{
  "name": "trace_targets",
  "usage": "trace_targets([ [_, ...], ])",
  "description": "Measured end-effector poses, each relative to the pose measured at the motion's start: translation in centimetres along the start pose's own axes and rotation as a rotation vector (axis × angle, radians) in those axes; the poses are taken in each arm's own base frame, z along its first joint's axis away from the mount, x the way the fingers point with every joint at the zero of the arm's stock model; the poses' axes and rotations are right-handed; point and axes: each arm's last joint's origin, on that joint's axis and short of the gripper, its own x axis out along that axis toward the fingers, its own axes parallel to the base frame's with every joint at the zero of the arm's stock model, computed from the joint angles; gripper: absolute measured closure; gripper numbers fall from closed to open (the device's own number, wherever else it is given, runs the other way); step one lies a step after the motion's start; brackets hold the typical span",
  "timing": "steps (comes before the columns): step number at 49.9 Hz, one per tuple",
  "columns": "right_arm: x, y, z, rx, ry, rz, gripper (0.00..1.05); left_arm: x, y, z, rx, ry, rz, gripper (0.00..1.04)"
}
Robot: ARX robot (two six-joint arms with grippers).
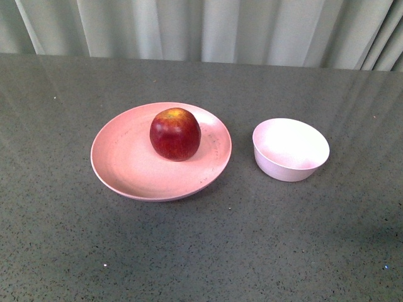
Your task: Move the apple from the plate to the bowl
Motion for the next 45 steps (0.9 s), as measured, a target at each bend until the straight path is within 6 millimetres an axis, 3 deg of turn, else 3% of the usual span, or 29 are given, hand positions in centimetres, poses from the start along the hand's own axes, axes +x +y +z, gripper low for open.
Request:
trace_targets([
  [16,-1.5,0.0,-0.3,0.000,0.010,0.000,1.03,0.0,0.0,0.0,0.000,0.000,0.000,0.09],
  [29,-1.5,0.0,-0.3,-0.001,0.006,0.000,1.01,0.0,0.0,0.0,0.000,0.000,0.000,0.09],
  [33,-1.5,0.0,-0.3,-0.001,0.006,0.000,0.83,0.0,0.0,0.0,0.000,0.000,0.000,0.09],
  [39,-1.6,0.0,-0.3,0.000,0.006,0.001,0.57,0.9,-0.4,0.0,-0.123,0.351,-0.357,0.09],
  [45,-1.6,0.0,-0.3,-0.001,0.006,-0.001,0.40,2.6,-1.0,0.6,-0.153,0.379,-0.424,0.09],
])
